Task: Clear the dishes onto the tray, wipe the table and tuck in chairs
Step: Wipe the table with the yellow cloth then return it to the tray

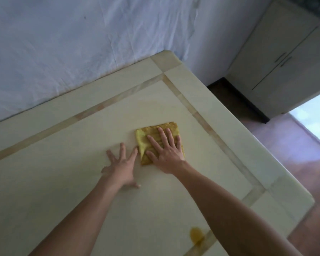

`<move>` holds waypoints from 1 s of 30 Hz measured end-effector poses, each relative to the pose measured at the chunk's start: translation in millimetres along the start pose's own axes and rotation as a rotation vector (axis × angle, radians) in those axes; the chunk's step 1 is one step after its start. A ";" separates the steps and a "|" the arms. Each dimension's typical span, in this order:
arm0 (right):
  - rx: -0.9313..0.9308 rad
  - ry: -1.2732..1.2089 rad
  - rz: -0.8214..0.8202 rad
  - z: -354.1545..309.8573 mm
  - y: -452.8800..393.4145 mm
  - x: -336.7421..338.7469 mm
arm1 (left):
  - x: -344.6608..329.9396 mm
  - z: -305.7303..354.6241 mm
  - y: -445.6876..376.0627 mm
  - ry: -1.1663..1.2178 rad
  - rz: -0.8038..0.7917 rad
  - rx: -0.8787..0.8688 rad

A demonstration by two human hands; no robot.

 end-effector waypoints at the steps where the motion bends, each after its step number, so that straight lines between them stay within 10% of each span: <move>1: -0.037 -0.010 0.007 12.5 -13.5 6.3 | -5.0 6.1 0.2 -0.035 0.007 -0.003; 9: -0.133 -0.023 -0.012 42.1 -23.2 0.2 | -12.3 9.8 3.3 -0.022 0.105 0.003; 30: -0.274 -0.128 -0.141 -3.3 308.3 -110.6 | -163.5 12.5 177.4 -0.204 -0.049 -0.324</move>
Point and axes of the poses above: each hand's wrist, its own y-axis away from the middle knuckle, its own x-axis out of the back of the hand, z = x × y, the point moved 5 cm from there along -y, towards the middle knuckle, and after that the axes turned 12 degrees about y, right-handed, at the moved point
